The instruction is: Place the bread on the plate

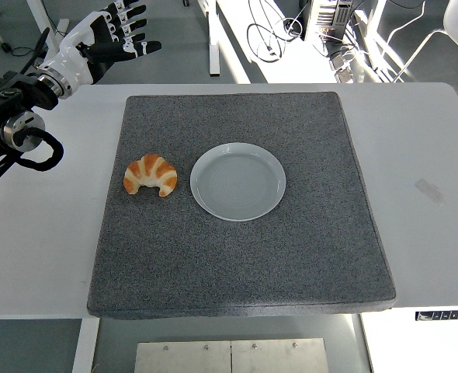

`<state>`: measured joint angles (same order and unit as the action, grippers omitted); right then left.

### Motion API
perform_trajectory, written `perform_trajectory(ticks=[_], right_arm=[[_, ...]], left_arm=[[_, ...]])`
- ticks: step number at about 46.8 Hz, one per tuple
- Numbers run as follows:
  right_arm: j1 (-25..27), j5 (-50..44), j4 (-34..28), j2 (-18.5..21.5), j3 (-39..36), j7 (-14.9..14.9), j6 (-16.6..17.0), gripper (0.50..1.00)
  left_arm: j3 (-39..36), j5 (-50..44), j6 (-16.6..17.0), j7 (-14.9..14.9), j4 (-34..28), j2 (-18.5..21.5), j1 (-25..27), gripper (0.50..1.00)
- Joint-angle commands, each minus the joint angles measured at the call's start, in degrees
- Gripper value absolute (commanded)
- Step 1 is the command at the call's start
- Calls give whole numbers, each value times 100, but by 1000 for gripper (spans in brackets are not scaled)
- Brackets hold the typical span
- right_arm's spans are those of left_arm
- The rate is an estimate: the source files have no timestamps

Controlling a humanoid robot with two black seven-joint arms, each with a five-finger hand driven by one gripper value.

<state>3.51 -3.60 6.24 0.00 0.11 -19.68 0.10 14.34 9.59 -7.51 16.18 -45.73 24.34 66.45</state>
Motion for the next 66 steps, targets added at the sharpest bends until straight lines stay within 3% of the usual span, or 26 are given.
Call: perform_trajectory(ticks=[1, 7, 13, 22, 28, 36, 39, 57, 66], right_arm=[[9, 0, 0, 0, -2, 0, -1, 1000], [0, 0, 0, 0, 6, 0, -1, 1000], [0, 0, 0, 0, -3, 0, -1, 1000], [0, 0, 0, 0, -3, 0, -1, 1000], [0, 0, 0, 0, -3, 0, -1, 1000], [0, 0, 0, 0, 6, 0, -1, 1000], [0, 0, 0, 0, -3, 0, -1, 1000], [9, 0, 0, 0, 6, 0, -1, 1000], [0, 0, 0, 0, 6, 0, -1, 1000]], left_arm=[[-589, 25, -13, 17, -76, 237, 263, 983], [-933, 498, -505, 52, -673, 764, 571, 981], [-696, 1632, -497, 61, -1359, 1318, 598, 966], [-432, 2310, -347, 61, -1491, 1652, 501, 963], [-546, 2688, -426, 78, -1693, 1749, 492, 971], [-555, 3602, -883, 148, -1878, 1855, 510, 980], [-573, 3778, -962, 315, -1878, 1855, 501, 978], [-748, 5114, -884, 386, -1869, 1969, 149, 974], [-827, 5264, -304, 377, -1860, 1890, -167, 974]])
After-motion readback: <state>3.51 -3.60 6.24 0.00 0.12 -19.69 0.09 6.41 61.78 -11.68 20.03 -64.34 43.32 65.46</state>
